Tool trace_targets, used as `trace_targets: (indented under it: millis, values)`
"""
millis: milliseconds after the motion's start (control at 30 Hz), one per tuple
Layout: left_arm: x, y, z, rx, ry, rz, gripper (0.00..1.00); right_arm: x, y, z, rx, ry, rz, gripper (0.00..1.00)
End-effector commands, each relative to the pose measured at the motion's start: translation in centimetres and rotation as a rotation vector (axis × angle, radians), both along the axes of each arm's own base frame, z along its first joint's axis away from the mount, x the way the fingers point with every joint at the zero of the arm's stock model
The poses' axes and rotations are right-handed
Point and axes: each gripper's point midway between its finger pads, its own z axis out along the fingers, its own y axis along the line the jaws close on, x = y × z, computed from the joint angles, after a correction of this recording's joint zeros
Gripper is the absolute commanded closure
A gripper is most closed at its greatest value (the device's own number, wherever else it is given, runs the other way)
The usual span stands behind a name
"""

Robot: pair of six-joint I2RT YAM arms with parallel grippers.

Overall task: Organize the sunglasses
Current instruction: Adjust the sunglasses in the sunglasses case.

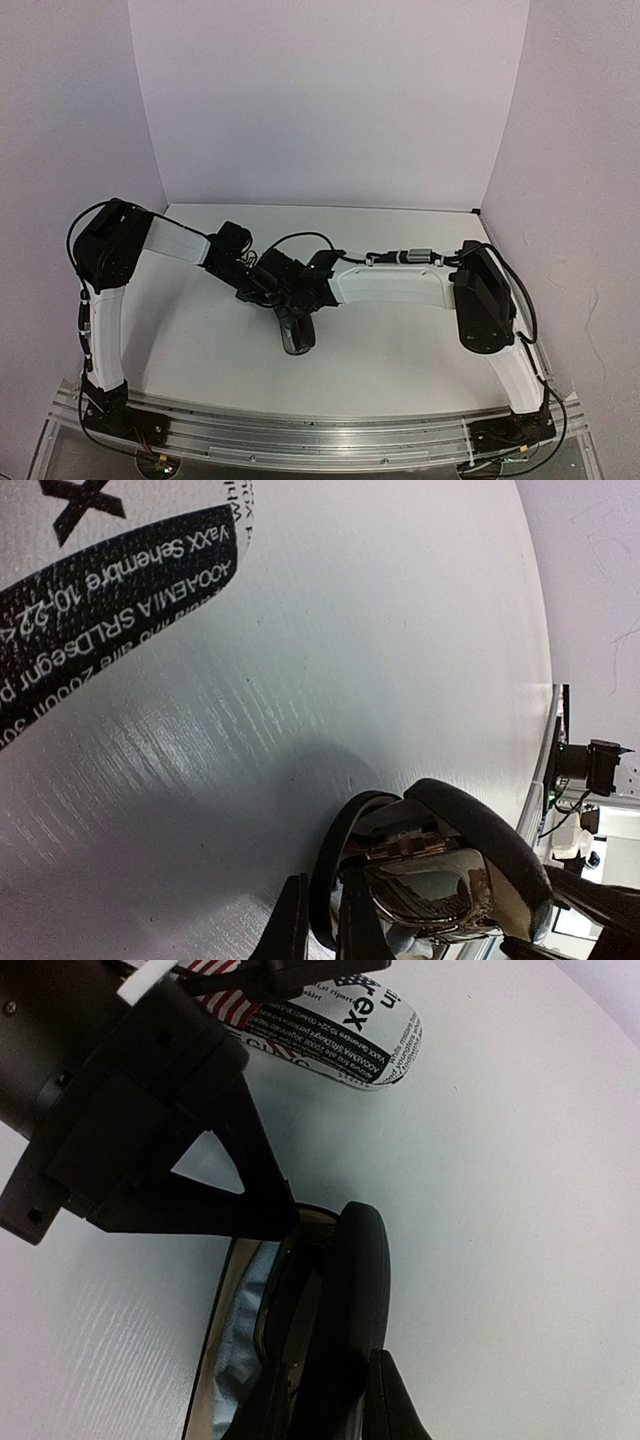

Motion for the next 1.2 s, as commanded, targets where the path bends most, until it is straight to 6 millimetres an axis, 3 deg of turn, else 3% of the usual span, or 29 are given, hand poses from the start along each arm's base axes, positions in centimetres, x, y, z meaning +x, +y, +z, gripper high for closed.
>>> trace_targets:
  millis: [0,133,300,433,667,833,1167]
  values:
    - [-0.7,-1.6,1.9,-0.087,-0.005,-0.055,0.97,-1.8,0.1,-4.9,-0.149,0.048,0.080,0.80]
    - [-0.8,-1.5,1.9,-0.084,-0.003,-0.057,0.99,-2.6,0.4,-6.0,-0.177,0.071,0.087,0.70]
    - [-0.8,-1.5,1.9,-0.081,-0.003,-0.057,0.99,-2.9,1.3,-3.9,-0.117,0.065,0.082,0.59]
    - [-0.7,-1.5,2.0,-0.079,-0.008,-0.057,0.99,-3.0,1.2,-2.5,-0.084,0.069,0.071,0.58]
    - [-0.8,-0.6,2.0,-0.076,-0.010,-0.059,0.99,-2.2,-1.4,-1.5,-0.085,0.060,0.048,0.78]
    - [-1.3,-0.3,2.4,-0.094,-0.028,-0.097,0.95,-2.3,-0.7,-0.5,-0.060,0.031,0.134,0.88]
    - [-3.2,0.3,4.8,-0.163,-0.153,-0.268,0.71,-2.7,-1.4,-0.6,-0.107,-0.072,0.323,0.95]
